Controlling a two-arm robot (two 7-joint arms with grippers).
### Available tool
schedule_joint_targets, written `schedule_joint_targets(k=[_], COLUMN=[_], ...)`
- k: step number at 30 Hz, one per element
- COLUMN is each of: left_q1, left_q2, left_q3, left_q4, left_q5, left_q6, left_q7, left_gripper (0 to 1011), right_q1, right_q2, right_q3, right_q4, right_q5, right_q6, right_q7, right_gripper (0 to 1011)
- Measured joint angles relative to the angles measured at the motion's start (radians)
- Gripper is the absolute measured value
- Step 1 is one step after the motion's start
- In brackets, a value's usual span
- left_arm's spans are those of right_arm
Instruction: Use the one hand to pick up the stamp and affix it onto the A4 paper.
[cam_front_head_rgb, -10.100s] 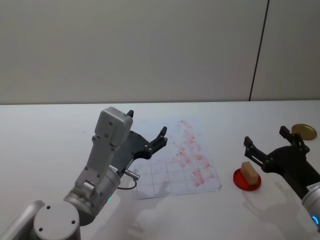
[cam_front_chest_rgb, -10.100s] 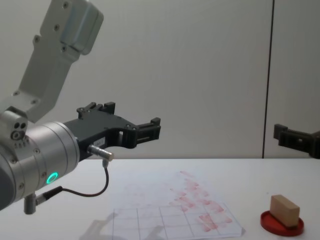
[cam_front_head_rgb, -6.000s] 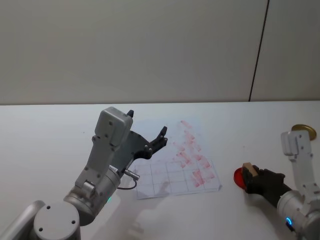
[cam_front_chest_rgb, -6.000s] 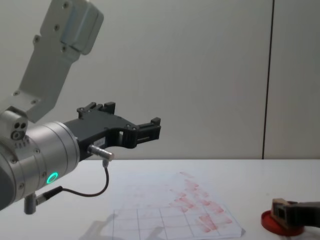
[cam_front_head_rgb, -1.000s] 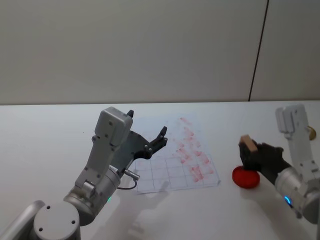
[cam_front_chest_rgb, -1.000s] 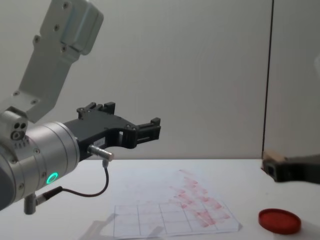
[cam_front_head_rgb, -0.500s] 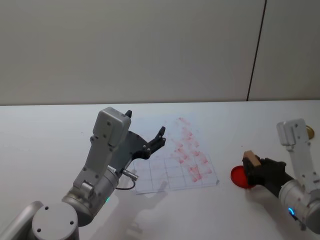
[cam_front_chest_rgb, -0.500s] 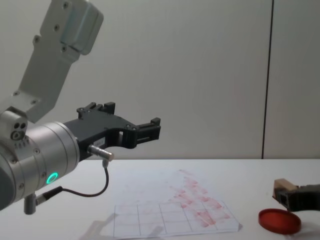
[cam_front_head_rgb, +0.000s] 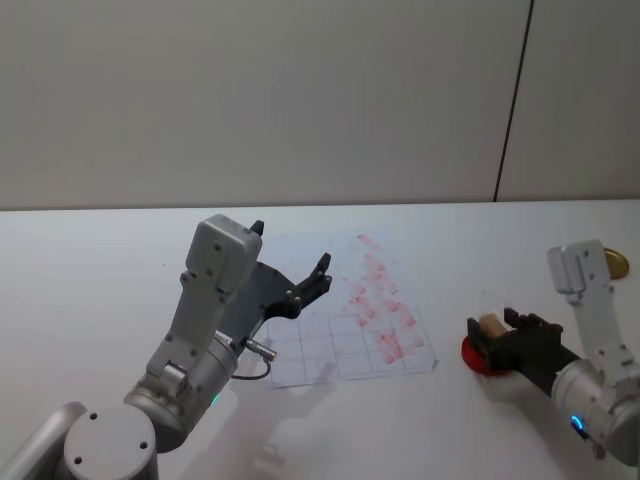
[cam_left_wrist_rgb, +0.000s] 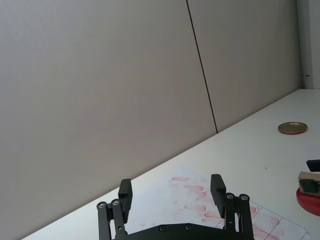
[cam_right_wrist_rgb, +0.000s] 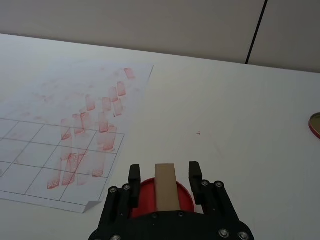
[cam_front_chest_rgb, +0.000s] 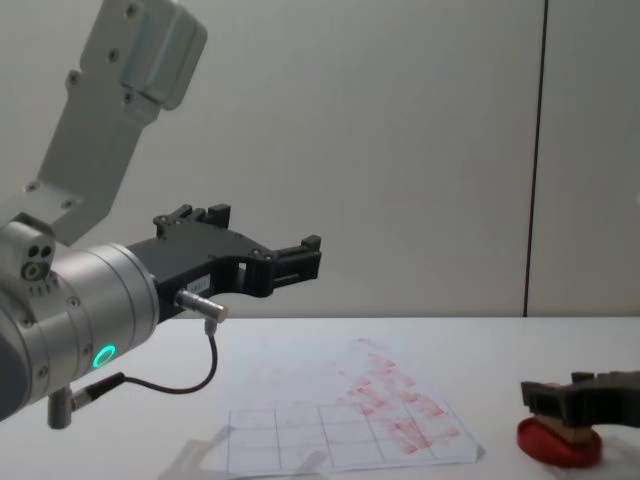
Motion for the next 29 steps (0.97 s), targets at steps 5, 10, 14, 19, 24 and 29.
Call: schedule_joint_targets(k=[5, 10, 14, 19, 24, 29], left_q1=[0.0, 0.0, 0.0, 0.0, 0.0, 0.0], left_q2=[0.0, 0.0, 0.0, 0.0, 0.0, 0.0], left_q3=[0.0, 0.0, 0.0, 0.0, 0.0, 0.0], left_q4=[0.0, 0.0, 0.0, 0.0, 0.0, 0.0], left_q5=[0.0, 0.0, 0.0, 0.0, 0.0, 0.0], left_q6=[0.0, 0.0, 0.0, 0.0, 0.0, 0.0], left_q7=[0.0, 0.0, 0.0, 0.0, 0.0, 0.0], left_gripper=[993, 993, 993, 993, 993, 993], right_q1=[-0.005, -0.019, -0.034, -0.057, -0.084, -0.108], right_q2=[0.003, 0.011, 0.02, 0.034, 0.051, 0.068], right_q3=[0.0, 0.001, 0.004, 0.008, 0.014, 0.021], right_q4=[-0.019, -0.051, -0.083, -0.127, -0.173, -0.214], right_q5=[-0.007, -0.016, -0.025, -0.039, -0.052, -0.063], right_q6=[-0.023, -0.058, -0.09, -0.143, -0.199, -0.244], right_q7=[0.003, 0.003, -0.001, -0.009, -0.02, -0.029], right_gripper=[683, 836, 937, 1001, 1001, 1001])
